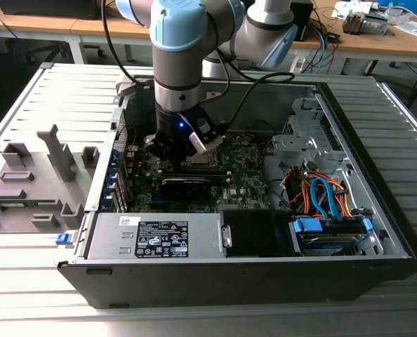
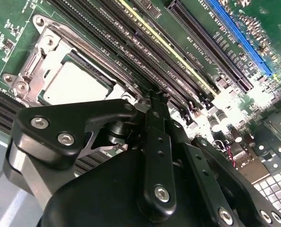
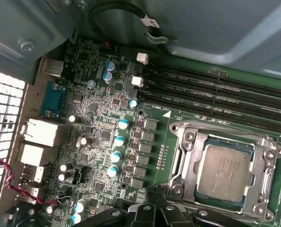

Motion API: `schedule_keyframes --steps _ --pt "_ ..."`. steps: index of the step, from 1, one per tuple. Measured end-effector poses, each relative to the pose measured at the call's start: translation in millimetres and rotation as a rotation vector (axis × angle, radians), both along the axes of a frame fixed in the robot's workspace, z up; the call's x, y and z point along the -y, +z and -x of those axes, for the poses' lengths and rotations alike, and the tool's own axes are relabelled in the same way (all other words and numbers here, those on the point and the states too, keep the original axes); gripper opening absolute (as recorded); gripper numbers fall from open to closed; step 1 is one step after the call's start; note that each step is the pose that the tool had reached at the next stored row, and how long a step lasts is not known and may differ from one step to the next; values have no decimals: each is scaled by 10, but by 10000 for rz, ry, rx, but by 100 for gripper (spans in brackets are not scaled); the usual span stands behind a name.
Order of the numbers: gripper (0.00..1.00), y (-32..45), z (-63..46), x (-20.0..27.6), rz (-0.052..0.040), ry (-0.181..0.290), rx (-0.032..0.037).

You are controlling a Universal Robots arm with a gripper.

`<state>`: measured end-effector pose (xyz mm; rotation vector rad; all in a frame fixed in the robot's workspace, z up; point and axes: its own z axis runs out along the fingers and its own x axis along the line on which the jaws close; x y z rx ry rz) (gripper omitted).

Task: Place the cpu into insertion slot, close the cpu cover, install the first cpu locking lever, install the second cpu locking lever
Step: 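Install the second cpu locking lever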

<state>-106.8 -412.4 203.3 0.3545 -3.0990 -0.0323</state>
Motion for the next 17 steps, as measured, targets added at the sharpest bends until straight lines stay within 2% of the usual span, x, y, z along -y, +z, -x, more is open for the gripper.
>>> schedule_keyframes --steps 3,5,6,7,9,12,16,17 --pt "11 -12 0 0 4 9 -2" --pt "11 -12 1 -3 82 5 4" --pt "11 0 0 1 252 10 1" --pt "11 7 0 0 367 9 1" --pt "11 28 0 1 486 11 -4" --pt "11 28 -2 -12 502 8 -1" --pt "11 28 -5 -96 489 9 -1" --pt "11 28 -6 -98 481 10 -1"
